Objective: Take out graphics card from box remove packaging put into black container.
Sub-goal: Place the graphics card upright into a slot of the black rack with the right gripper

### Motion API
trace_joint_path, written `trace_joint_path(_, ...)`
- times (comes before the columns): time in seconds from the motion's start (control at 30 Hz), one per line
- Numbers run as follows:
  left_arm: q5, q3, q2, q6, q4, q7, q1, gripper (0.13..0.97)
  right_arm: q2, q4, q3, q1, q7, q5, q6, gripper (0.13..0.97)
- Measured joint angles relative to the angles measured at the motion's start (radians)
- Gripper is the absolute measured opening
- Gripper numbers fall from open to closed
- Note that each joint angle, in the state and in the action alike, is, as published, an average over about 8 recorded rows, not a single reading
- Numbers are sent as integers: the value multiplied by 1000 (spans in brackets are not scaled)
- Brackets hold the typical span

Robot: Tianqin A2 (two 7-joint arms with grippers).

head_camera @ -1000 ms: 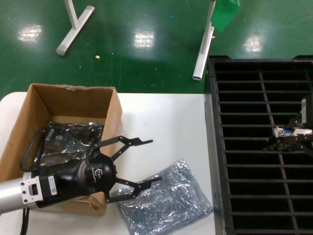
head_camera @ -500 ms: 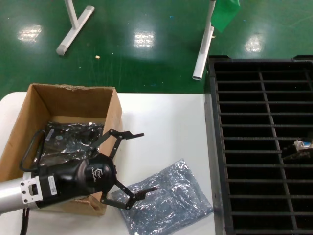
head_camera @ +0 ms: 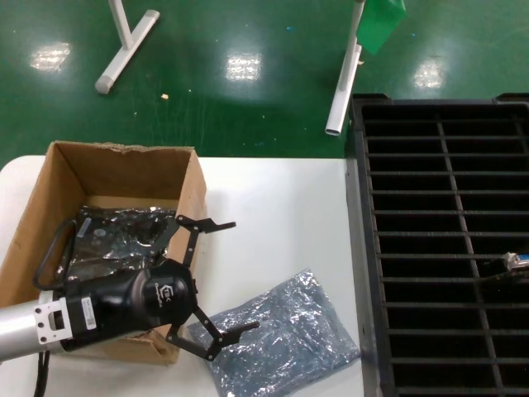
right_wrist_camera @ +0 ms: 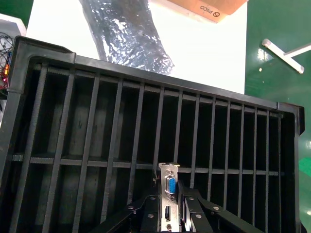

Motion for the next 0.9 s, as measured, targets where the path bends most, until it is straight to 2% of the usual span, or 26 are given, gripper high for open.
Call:
trace_joint_path(0.23,0,0,0,0,0,0,0,964,-31,-31,4,15,-27,-8,-20,195)
trace_joint_path(0.9,0,0,0,0,0,0,0,966,-59,-100,-1,79,-69,-37,-92,195)
